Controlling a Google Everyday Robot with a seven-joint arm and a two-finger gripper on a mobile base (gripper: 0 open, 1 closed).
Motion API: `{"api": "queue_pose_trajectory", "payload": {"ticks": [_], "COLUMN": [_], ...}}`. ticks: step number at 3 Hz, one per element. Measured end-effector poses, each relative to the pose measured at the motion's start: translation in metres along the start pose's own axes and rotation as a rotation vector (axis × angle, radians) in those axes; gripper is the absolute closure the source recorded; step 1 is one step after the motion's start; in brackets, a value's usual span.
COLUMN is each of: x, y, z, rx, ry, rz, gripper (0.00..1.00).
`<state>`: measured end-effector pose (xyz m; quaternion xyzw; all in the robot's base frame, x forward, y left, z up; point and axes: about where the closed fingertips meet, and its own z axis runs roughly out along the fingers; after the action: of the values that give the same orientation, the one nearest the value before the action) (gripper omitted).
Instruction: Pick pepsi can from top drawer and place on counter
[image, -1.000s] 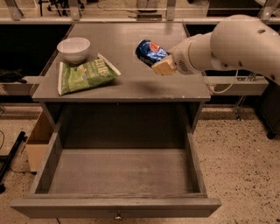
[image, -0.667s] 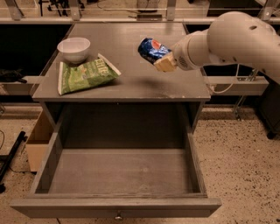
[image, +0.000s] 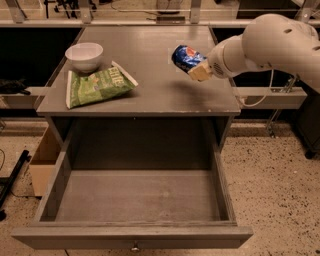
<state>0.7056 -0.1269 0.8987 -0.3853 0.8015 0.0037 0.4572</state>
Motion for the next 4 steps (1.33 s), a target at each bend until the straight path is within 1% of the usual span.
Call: {"api": "queue_pose_trajectory", "payload": {"ticks": [1, 2, 3, 4], "x": [0.018, 0.032, 0.023, 0.007], "y": [-0.002, 0.036, 0.036, 0.028], "z": [-0.005, -0.019, -0.015, -0.001], "rx": [0.001, -0.056, -0.060, -0.059], "ry": [0.013, 0.001, -0.002, 0.002], "rz": [0.024, 0.028, 0.016, -0.004], "gripper": [1.00, 1.00, 1.00, 1.00]}}
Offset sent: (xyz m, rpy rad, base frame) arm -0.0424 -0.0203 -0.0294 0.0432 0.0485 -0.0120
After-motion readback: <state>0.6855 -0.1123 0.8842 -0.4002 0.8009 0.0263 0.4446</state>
